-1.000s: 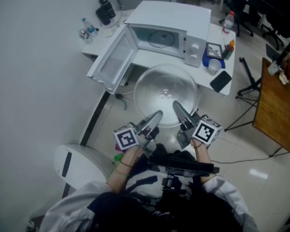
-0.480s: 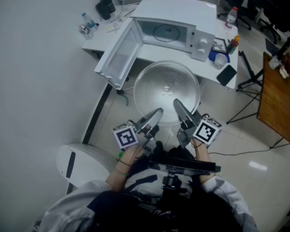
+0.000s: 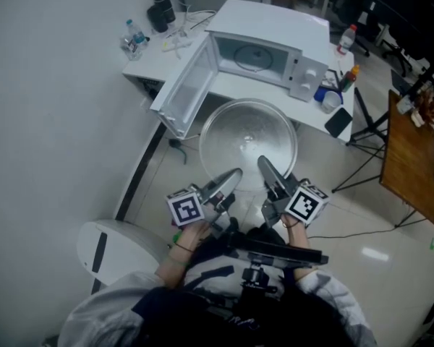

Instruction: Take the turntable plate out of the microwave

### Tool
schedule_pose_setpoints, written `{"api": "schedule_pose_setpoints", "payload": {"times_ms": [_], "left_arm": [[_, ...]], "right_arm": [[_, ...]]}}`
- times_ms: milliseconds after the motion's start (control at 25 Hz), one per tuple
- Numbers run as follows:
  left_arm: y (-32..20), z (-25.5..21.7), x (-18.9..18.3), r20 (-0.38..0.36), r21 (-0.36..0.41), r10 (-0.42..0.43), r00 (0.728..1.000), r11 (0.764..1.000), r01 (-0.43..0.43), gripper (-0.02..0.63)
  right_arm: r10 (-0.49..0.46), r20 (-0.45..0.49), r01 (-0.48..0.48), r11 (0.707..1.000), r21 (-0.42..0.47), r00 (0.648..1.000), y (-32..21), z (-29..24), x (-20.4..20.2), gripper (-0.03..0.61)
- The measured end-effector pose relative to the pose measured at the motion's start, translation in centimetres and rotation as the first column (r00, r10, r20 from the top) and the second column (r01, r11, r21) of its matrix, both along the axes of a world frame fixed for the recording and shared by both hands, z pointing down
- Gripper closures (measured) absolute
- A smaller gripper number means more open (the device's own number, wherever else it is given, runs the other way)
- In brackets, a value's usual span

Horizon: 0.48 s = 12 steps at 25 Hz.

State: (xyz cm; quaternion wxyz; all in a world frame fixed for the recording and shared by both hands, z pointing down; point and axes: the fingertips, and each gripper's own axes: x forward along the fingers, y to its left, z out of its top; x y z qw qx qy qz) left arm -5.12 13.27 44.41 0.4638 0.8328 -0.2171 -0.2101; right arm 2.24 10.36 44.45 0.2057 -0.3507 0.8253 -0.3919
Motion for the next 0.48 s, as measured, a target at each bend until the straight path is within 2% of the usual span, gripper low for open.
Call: {"api": "schedule_pose_setpoints", "payload": {"times_ms": [480], "left_arm": [[1.1, 0.8, -1.6, -0.010, -0.036, 0.018, 1.000, 0.999, -0.019, 0.557]], "right_arm": [[0.021, 0.001, -0.021, 0.999, -0.029, 1.000, 1.2, 0.5, -1.6, 0.485]]}}
